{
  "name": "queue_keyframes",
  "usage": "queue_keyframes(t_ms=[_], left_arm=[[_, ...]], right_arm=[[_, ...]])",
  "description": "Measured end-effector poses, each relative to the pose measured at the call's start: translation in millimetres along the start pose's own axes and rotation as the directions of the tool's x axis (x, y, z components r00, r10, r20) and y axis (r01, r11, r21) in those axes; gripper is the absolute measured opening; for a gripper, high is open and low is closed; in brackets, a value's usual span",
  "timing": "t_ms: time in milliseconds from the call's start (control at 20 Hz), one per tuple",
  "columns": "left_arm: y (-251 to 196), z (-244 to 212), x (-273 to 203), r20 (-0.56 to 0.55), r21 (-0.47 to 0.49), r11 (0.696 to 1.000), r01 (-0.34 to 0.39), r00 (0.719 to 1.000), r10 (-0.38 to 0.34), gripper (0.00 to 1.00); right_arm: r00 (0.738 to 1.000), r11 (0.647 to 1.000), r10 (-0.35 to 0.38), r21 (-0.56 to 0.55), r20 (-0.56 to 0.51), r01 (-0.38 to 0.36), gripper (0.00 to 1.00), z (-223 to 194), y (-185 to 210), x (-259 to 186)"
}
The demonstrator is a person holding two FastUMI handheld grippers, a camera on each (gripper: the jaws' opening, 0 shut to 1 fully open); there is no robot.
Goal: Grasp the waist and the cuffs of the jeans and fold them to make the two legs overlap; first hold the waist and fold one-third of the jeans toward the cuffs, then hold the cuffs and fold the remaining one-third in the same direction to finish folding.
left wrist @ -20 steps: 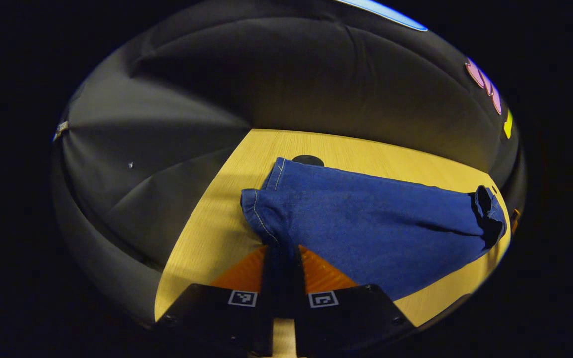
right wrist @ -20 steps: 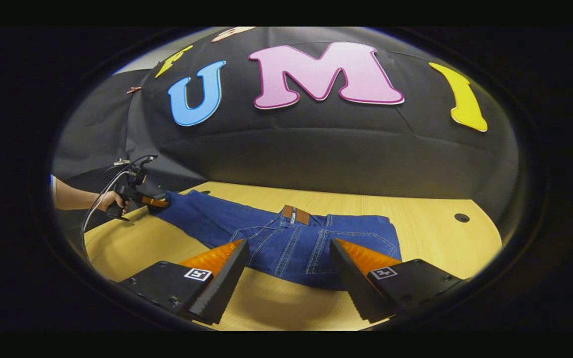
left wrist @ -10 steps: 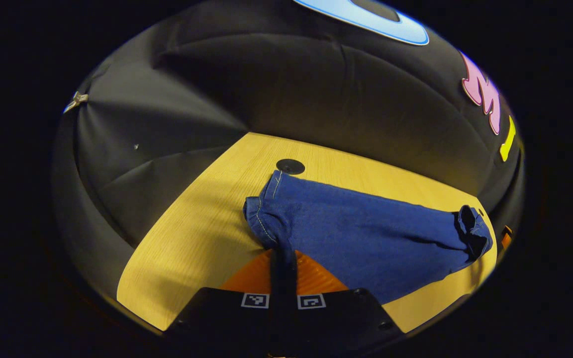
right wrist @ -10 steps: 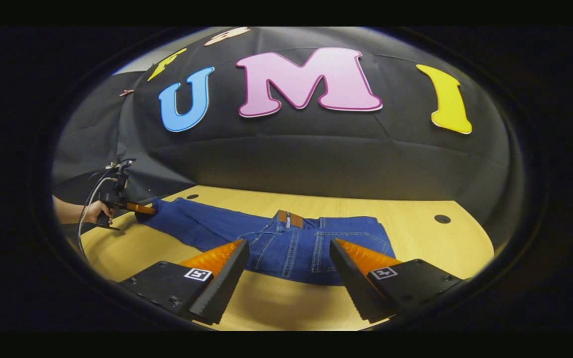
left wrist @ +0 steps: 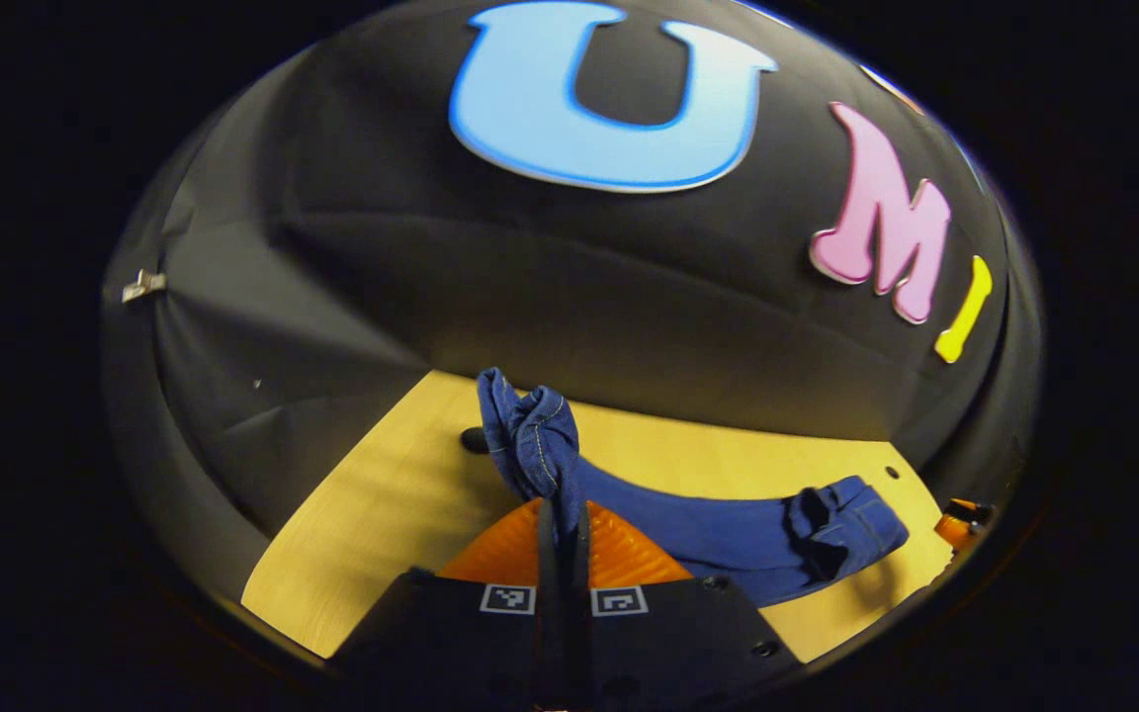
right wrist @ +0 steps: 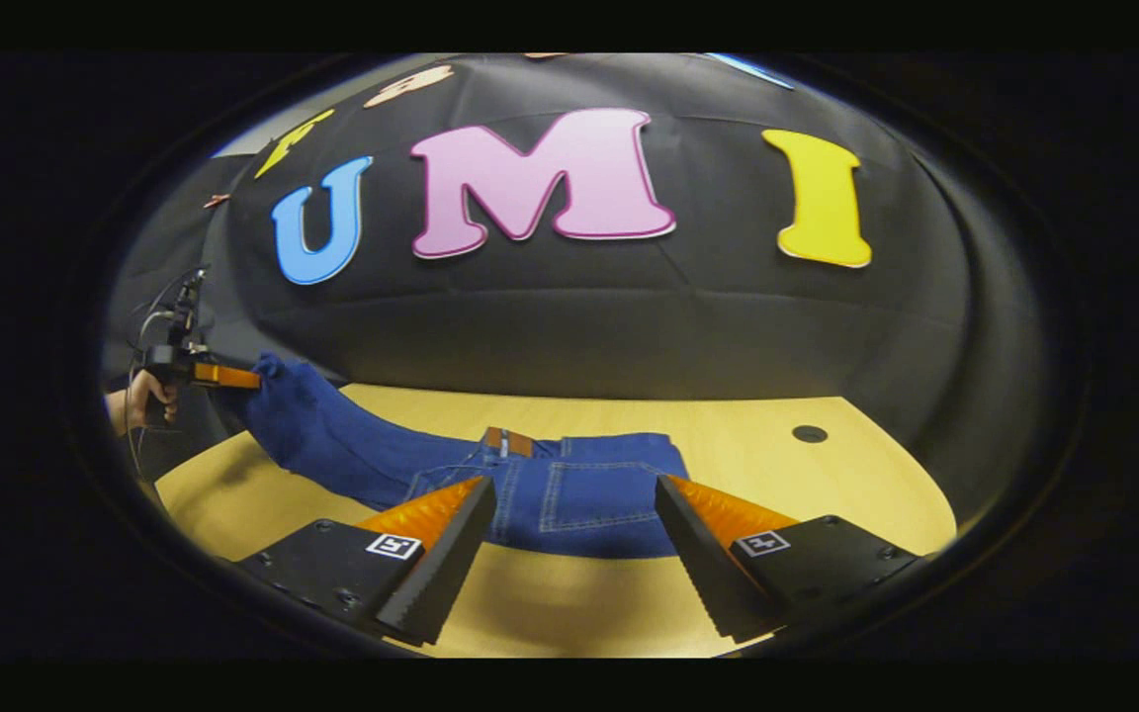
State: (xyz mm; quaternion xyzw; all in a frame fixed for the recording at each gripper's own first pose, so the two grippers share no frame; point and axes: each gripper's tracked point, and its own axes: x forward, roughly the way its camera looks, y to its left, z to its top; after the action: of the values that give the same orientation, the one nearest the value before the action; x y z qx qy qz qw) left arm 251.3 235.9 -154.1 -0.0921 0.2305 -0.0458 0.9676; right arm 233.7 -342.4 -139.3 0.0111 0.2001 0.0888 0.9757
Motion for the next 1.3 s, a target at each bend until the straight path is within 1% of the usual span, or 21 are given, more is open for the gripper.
queue_keyframes(t_ms=[250,300,400,500,600,700,850,950,1000,1050,1100,1250,1300], left_arm=[[-70.0,43.0,-43.4,0.035,0.061,0.991,0.120,0.992,-0.122,0.06],[-91.9,49.2,-46.4,0.042,0.067,0.987,0.148,0.988,-0.151,0.06],[-148.9,45.1,-32.7,0.055,0.079,0.975,0.207,0.976,-0.211,0.06],[-193.3,33.9,-22.0,0.038,0.067,0.959,0.274,0.960,-0.277,0.06],[-233.7,13.3,-2.9,0.007,0.065,0.941,0.332,0.943,-0.333,0.06],[-270.6,-13.0,17.1,-0.029,0.069,0.925,0.375,0.927,-0.374,0.06],[-325.2,-45.9,26.6,-0.075,0.062,0.896,0.439,0.898,-0.434,0.06],[-345.2,-71.9,38.6,-0.126,0.082,0.888,0.453,0.888,-0.442,0.06],[-347.5,-85.2,45.0,-0.155,0.096,0.890,0.446,0.890,-0.430,0.06],[-359.2,-102.9,54.1,-0.178,0.110,0.891,0.441,0.891,-0.418,0.06],[-363.6,-113.8,57.4,-0.191,0.125,0.893,0.433,0.894,-0.406,0.06],[-371.3,-141.2,66.9,-0.232,0.189,0.906,0.378,0.914,-0.333,0.06],[-371.1,-143.1,65.3,-0.230,0.187,0.910,0.370,0.917,-0.326,0.15]], right_arm=[[0.996,0.997,-0.083,0.003,0.025,0.083,0.99,3.5,-52.9,-26.1],[0.994,0.995,-0.102,-0.001,0.029,0.102,0.99,3.1,-65.2,-32.5],[0.990,0.991,-0.135,0.000,0.030,0.135,0.99,0.8,-87.9,-45.0],[0.986,0.986,-0.167,0.009,0.028,0.167,0.99,-2.2,-111.5,-57.7],[0.979,0.980,-0.200,0.019,0.028,0.199,0.99,-4.6,-134.5,-72.3],[0.972,0.972,-0.235,0.030,0.033,0.234,0.99,-4.7,-155.7,-87.2],[0.961,0.961,-0.275,0.043,0.030,0.274,0.99,-9.2,-182.9,-110.4],[0.953,0.953,-0.300,0.050,0.030,0.299,0.99,-13.0,-196.4,-123.8],[0.950,0.950,-0.310,0.058,0.031,0.308,0.99,-14.4,-199.9,-130.8],[0.948,0.947,-0.316,0.065,0.032,0.314,0.99,-15.8,-201.8,-137.2],[0.947,0.946,-0.320,0.070,0.033,0.317,0.99,-16.5,-203.0,-142.5],[0.950,0.949,-0.311,0.063,0.034,0.308,0.99,-17.1,-191.2,-157.0],[0.952,0.952,-0.303,0.055,0.034,0.301,0.98,-16.0,-184.6,-161.6]])
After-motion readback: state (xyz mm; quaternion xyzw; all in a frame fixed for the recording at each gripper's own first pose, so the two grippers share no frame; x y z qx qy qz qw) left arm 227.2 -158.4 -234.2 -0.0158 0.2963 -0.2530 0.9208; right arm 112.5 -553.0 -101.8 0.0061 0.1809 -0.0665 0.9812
